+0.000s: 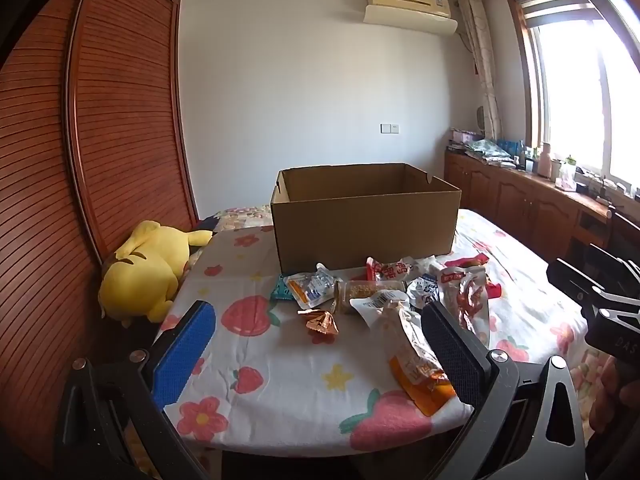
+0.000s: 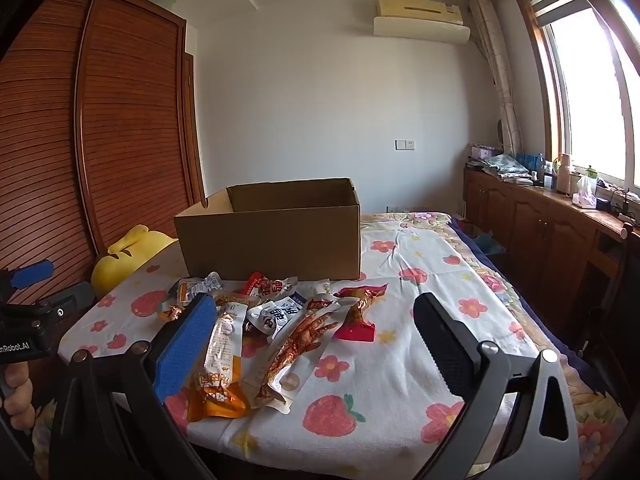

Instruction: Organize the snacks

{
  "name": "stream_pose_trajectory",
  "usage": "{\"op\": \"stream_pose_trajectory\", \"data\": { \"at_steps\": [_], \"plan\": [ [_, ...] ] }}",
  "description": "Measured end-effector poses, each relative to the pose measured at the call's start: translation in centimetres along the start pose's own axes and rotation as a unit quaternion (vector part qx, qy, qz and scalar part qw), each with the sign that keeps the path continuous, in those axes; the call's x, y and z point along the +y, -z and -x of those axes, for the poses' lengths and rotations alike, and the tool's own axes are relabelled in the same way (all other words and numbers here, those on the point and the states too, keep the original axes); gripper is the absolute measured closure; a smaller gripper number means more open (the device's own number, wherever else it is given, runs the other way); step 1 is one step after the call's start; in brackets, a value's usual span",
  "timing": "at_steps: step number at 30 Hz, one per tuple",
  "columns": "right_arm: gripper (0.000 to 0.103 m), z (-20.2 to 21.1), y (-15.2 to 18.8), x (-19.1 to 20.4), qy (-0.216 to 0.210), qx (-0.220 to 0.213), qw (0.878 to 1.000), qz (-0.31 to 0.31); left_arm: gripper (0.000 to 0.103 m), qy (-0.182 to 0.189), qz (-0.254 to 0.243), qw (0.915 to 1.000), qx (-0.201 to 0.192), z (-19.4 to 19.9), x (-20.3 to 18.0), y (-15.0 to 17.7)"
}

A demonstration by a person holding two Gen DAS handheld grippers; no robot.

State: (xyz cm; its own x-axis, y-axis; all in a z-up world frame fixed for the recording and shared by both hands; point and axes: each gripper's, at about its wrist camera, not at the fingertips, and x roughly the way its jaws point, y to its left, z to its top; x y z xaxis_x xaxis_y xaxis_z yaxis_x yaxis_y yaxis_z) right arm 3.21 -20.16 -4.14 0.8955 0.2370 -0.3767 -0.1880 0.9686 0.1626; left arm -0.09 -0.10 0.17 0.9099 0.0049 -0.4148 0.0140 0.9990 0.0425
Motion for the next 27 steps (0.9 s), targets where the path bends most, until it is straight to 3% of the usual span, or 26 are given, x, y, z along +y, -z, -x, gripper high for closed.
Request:
{"op": "stream_pose_trajectory", "data": {
  "at_steps": [27],
  "plan": [
    [0.003, 0.12, -0.08, -0.12, 0.003, 0.000, 1.000, -0.002, 0.000, 0.000, -0.005, 1.0000, 0.003, -0.22, 0.00, 0.06]
  ]
}}
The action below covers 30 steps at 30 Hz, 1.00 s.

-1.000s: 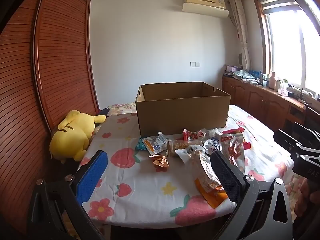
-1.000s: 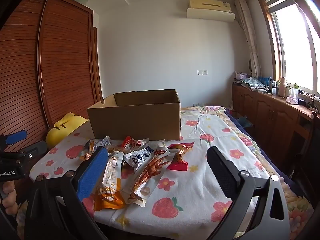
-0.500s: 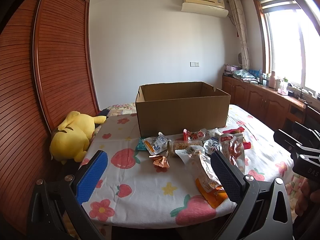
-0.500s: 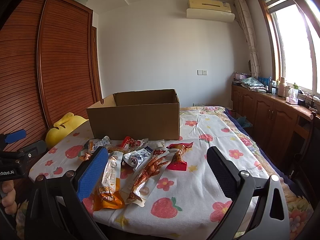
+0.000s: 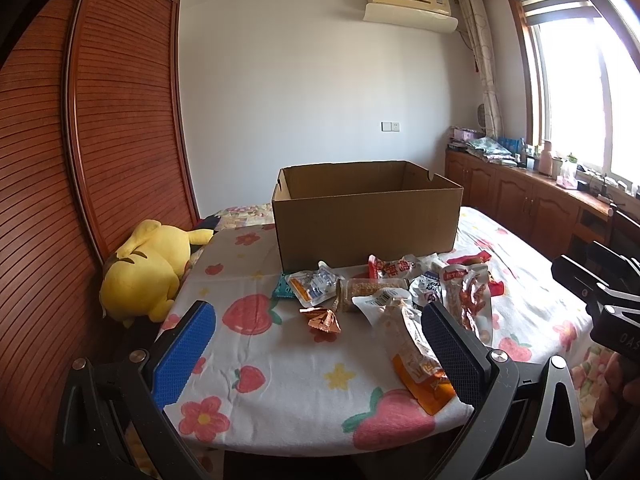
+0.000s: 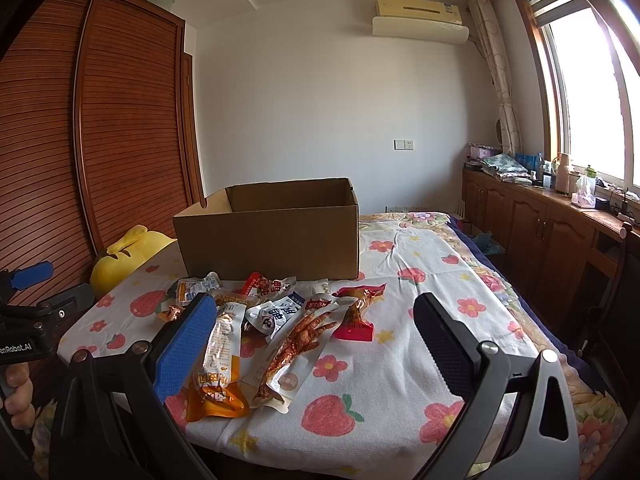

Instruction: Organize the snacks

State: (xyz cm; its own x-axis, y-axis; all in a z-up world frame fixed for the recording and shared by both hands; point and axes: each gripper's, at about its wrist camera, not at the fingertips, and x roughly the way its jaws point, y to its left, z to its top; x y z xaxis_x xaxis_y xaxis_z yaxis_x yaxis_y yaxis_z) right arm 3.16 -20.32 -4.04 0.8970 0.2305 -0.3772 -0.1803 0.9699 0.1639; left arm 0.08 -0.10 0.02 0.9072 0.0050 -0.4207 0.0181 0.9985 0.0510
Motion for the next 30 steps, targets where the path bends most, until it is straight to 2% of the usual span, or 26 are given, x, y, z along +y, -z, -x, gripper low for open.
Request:
{"op": "stream_pose_trajectory", "data": {
  "at_steps": [30],
  "plan": [
    [0.003, -0.03, 0.25, -0.05, 0.002, 0.001, 1.000, 0.000, 0.000, 0.001, -0.002, 1.0000, 0.005, 0.06, 0.08, 0.07]
  ]
}}
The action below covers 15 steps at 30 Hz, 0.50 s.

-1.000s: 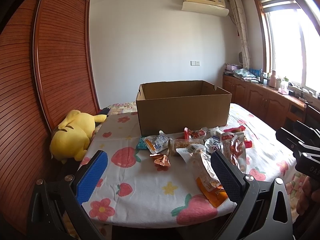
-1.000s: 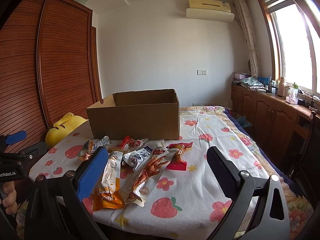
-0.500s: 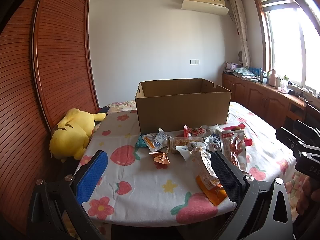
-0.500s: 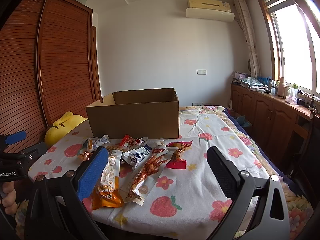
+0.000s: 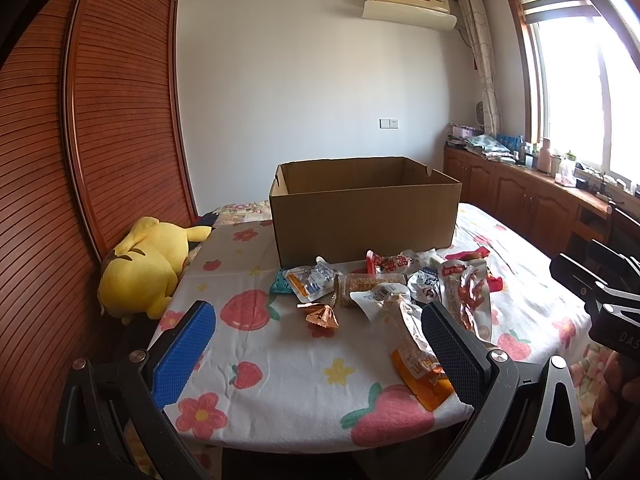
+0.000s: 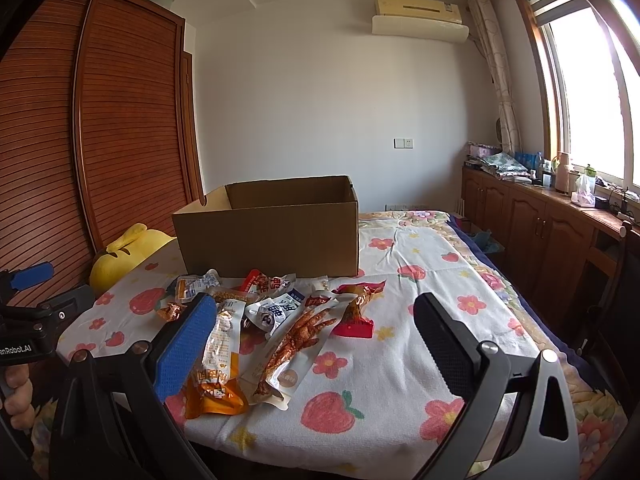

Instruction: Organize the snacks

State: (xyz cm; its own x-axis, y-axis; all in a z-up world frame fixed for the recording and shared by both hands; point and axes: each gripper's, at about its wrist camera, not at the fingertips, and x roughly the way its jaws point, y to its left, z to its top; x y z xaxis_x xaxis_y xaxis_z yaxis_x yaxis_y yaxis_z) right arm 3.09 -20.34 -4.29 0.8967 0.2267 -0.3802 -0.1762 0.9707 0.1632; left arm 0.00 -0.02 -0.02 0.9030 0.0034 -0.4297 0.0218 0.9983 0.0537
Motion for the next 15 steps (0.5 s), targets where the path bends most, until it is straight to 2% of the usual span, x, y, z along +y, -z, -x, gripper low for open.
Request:
{"op": "stream_pose_trajectory", "data": {
  "at_steps": [8, 15],
  "plan": [
    [0.003, 0.0, 0.1, 0.0, 0.000, 0.001, 1.000, -0.003, 0.000, 0.003, 0.000, 1.0000, 0.000, 0.1, 0.0, 0.1],
    [0.003, -0.4, 0.2, -0.1, 0.002, 0.009, 1.000, -0.002, 0.000, 0.016, -0.002, 0.9997, 0.019, -1.0, -0.3, 0.2]
  ]
}}
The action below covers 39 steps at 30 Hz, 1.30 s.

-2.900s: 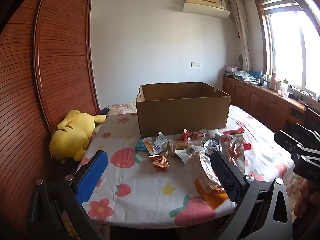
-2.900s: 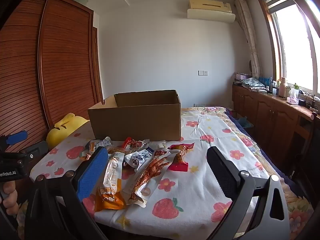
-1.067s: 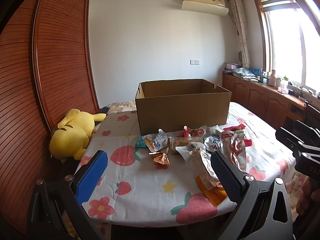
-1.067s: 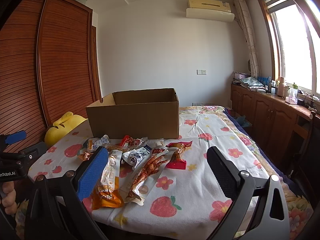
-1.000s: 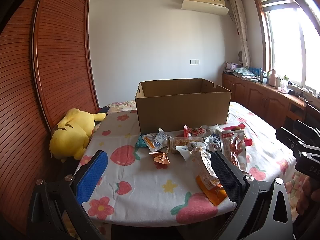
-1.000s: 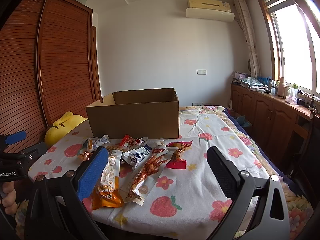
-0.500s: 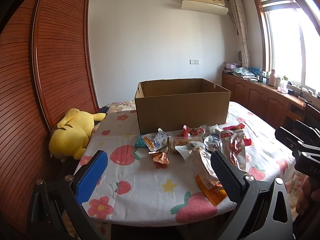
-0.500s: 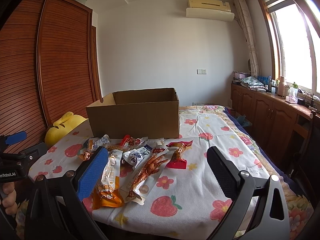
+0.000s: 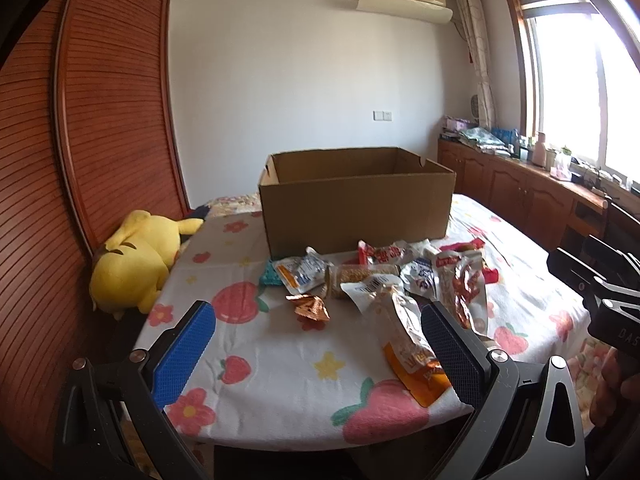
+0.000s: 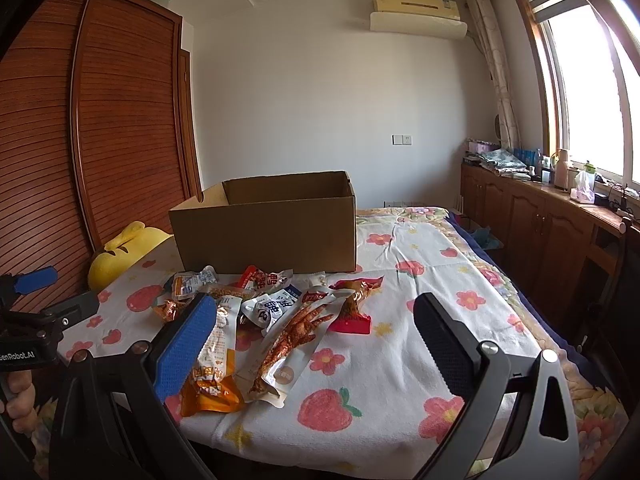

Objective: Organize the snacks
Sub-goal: 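Lower the left tool onto the orange sausage pouch while the right tool approaches the chicken-feet pouch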

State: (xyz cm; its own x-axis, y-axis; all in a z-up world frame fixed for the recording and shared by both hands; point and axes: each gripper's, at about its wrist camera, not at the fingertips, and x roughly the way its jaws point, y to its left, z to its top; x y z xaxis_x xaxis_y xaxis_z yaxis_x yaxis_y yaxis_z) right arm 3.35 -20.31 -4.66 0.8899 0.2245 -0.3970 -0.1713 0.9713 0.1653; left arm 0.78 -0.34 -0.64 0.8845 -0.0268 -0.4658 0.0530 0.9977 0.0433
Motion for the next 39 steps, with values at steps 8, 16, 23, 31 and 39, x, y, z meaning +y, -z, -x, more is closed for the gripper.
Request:
{"op": "stream_pose_trajectory", "data": {
  "at_steps": [8, 16, 23, 31, 39],
  "plan": [
    [0.005, -1.4, 0.6, -0.4, -0.007, 0.026, 1.000, 0.004, 0.000, 0.026, -0.012, 0.9989, 0.036, -2.6, -0.9, -0.2],
    [0.009, -3.1, 0.8, -1.5, -0.015, 0.054, 0.998, 0.008, 0.000, 0.049, -0.020, 0.9958, 0.075, -5.5, -1.5, -0.8],
    [0.013, -4.6, 1.2, -2.3, -0.032, 0.085, 0.996, 0.011, 0.001, 0.076, -0.015, 0.9905, 0.113, -8.1, -2.0, -1.5],
    [0.016, -6.3, 1.8, -2.1, -0.056, 0.118, 0.991, 0.010, 0.008, 0.098, 0.010, 0.9822, 0.160, -12.4, -2.7, -1.9],
    [0.016, -6.9, 2.7, -1.3, -0.060, 0.127, 0.990, 0.015, 0.024, 0.105, 0.047, 0.9723, 0.204, -16.1, -2.9, -1.3]
  ]
}}
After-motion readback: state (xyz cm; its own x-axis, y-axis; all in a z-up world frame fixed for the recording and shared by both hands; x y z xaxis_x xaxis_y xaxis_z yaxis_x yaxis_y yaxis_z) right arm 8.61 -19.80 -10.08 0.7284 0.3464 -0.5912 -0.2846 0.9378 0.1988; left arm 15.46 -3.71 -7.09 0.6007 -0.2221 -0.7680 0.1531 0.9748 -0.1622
